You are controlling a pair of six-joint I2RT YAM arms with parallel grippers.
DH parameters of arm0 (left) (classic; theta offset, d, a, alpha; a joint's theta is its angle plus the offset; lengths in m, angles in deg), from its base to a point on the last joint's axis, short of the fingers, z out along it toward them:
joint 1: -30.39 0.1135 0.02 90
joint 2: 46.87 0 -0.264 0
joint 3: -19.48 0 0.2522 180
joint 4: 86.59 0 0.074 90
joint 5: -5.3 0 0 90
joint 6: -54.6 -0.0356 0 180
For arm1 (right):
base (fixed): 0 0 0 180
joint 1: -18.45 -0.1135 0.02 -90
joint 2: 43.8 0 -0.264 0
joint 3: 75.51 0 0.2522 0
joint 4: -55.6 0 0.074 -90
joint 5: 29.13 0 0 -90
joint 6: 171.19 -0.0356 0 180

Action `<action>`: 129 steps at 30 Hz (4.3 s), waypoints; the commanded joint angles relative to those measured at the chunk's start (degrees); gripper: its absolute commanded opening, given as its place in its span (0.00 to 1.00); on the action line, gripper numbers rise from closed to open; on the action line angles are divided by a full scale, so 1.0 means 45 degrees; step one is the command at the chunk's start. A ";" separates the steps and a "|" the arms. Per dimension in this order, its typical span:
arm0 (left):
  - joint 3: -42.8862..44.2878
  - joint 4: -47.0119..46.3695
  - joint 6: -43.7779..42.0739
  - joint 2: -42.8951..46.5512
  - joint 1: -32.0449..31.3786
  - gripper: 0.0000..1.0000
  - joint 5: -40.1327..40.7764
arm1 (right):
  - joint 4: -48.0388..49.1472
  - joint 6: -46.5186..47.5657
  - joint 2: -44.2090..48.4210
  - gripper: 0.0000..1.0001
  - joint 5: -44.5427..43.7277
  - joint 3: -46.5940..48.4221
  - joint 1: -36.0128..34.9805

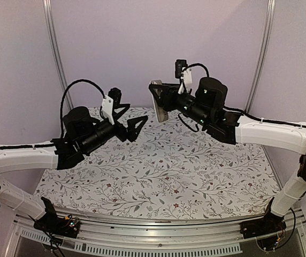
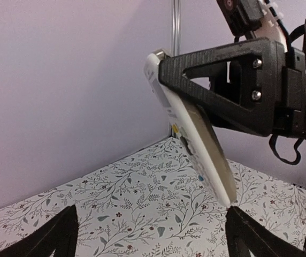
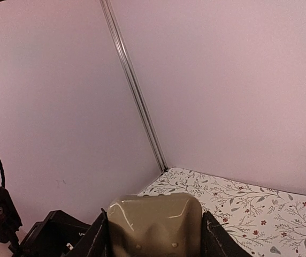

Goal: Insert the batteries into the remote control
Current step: Pass from the right arm to the left, then pass from the left arm to the right

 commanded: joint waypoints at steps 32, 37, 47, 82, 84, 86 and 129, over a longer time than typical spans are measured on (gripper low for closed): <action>0.1226 -0.1454 -0.0810 -0.1585 -0.0669 0.88 0.0989 | 0.6305 0.1527 -0.0323 0.28 0.0269 -0.2046 -0.1305; 0.1658 -0.0931 -0.1290 -0.2100 -0.0929 0.85 0.1158 | 0.7964 0.1881 -0.0965 0.25 0.0925 -0.2386 -0.1490; 0.1261 -0.1075 -0.1739 -0.1792 -0.1017 0.54 0.1293 | 0.8530 0.2218 -0.1298 0.24 0.1012 -0.2498 -0.1583; -0.0498 -0.2165 -0.9081 -0.1426 -0.1471 0.00 0.7137 | -0.4641 -0.2741 0.2811 0.95 0.3046 -0.0495 0.1543; -0.0538 -0.2631 -1.0335 -0.1704 -0.1743 0.00 0.8045 | -0.5966 -0.2407 0.2771 0.95 0.4558 -0.0025 0.1559; -0.0747 -0.3485 -1.1827 -0.1935 -0.2046 0.00 0.8467 | -0.6646 -0.0676 0.2751 0.98 0.6602 -0.0007 0.1542; -0.1521 -0.4726 -1.6620 -0.2649 -0.3593 0.00 0.7515 | -1.0985 0.7832 -0.0445 0.61 0.5452 0.2685 0.0370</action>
